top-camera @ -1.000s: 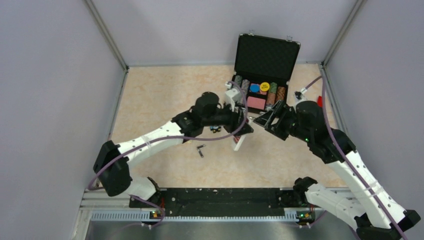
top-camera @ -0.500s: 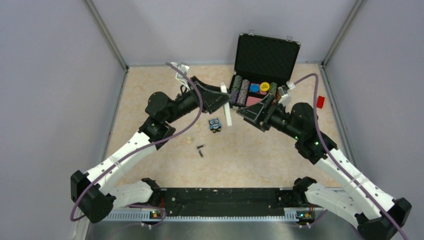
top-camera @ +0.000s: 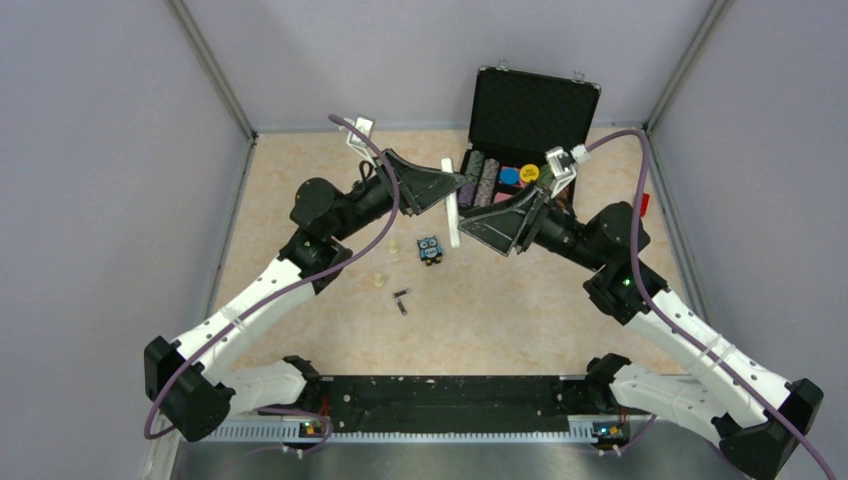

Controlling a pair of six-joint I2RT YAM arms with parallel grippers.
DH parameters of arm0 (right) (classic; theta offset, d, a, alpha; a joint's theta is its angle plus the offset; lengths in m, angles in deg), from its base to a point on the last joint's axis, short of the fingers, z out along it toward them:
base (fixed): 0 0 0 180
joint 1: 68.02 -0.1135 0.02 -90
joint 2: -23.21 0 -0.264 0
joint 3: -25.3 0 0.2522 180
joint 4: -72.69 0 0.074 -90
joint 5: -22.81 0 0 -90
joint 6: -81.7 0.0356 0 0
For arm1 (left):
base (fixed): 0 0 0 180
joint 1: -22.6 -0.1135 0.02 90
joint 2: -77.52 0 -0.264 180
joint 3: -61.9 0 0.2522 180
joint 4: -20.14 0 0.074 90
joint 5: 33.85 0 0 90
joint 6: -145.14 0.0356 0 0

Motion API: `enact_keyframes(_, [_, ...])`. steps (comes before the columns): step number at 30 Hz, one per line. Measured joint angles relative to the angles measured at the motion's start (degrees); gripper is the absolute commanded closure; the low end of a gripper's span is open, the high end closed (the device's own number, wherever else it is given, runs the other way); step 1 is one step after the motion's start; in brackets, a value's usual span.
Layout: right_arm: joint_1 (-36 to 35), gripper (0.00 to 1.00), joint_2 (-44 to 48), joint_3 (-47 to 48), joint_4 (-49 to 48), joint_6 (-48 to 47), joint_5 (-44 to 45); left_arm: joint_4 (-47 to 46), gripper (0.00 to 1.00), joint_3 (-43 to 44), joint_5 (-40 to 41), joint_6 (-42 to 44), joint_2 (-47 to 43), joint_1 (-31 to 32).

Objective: Load the batteries into the remote control

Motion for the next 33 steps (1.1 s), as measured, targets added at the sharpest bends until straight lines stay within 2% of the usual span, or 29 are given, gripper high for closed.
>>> enact_keyframes(8, [-3.8,0.08,-4.0,3.5,4.3,-7.2,0.1,-1.1,1.00,0.0,-0.4,-2.1,0.6,0.0])
enact_keyframes(16, [-5.7,0.46,-6.4,5.2,9.0,-12.3,3.7,1.1,1.00,0.0,0.0,-1.3,1.0,-0.3])
enact_keyframes(18, [-6.2,0.57,-6.4,5.8,10.2,-13.1,4.9,1.9,0.90,0.0,0.2,-1.0,1.0,-0.4])
enact_keyframes(19, [-6.3,0.59,-6.4,5.9,11.0,-13.2,5.3,2.1,0.78,0.0,0.1,-0.5,0.9,-0.4])
enact_keyframes(21, [-6.5,0.62,-6.5,6.0,12.0,-13.3,5.9,2.7,0.42,0.0,0.0,0.6,0.9,-0.4])
enact_keyframes(22, [-6.6,0.64,-6.6,6.1,12.3,-13.5,6.1,3.3,0.30,0.0,-0.1,0.8,0.8,-0.4])
enact_keyframes(23, [-6.9,0.65,-6.7,6.2,13.0,-14.0,6.4,3.7,0.23,0.0,-0.2,1.2,0.8,-0.4])
enact_keyframes(27, [-7.3,0.67,-7.4,7.5,18.4,-19.3,9.4,10.1,0.14,0.2,0.7,2.7,-0.5,-0.3])
enact_keyframes(33, [-8.2,0.67,-8.5,10.3,27.6,-28.8,15.0,28.2,0.14,5.7,5.4,7.0,-2.2,-0.3])
